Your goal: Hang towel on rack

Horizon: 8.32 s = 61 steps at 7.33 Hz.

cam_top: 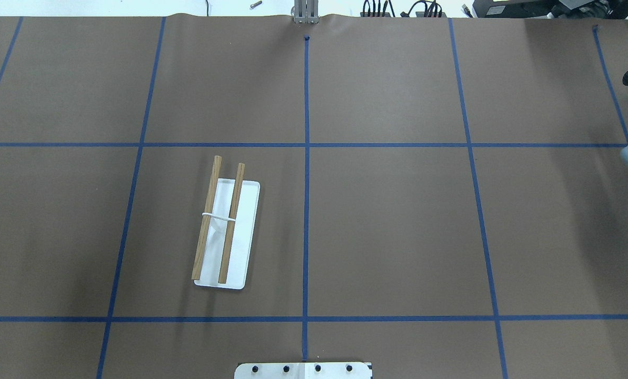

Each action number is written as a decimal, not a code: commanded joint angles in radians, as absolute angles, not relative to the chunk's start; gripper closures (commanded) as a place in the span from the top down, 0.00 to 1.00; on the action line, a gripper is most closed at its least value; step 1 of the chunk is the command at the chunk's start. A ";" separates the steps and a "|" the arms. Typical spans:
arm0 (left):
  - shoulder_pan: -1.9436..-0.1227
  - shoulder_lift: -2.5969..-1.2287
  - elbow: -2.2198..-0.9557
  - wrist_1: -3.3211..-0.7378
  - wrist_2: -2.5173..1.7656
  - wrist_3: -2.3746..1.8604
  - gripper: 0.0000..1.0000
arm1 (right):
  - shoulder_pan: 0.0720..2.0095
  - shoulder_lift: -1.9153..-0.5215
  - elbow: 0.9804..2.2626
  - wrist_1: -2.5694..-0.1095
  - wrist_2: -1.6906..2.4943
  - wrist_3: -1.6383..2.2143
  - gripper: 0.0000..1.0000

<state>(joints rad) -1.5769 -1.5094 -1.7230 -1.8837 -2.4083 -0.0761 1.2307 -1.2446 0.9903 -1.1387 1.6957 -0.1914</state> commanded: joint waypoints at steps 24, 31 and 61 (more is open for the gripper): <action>-1.574 -1.503 -1.493 -2.350 -2.408 -0.078 0.98 | 1.388 -1.213 1.590 -1.690 2.066 -0.184 0.00; -1.275 -1.929 -1.539 -2.378 -2.470 -1.247 0.98 | 1.038 -1.099 1.959 -1.717 2.015 0.364 0.00; -0.761 -2.300 -1.557 -2.298 -2.195 -2.223 0.00 | 0.581 -0.802 1.865 -1.818 1.567 0.500 0.99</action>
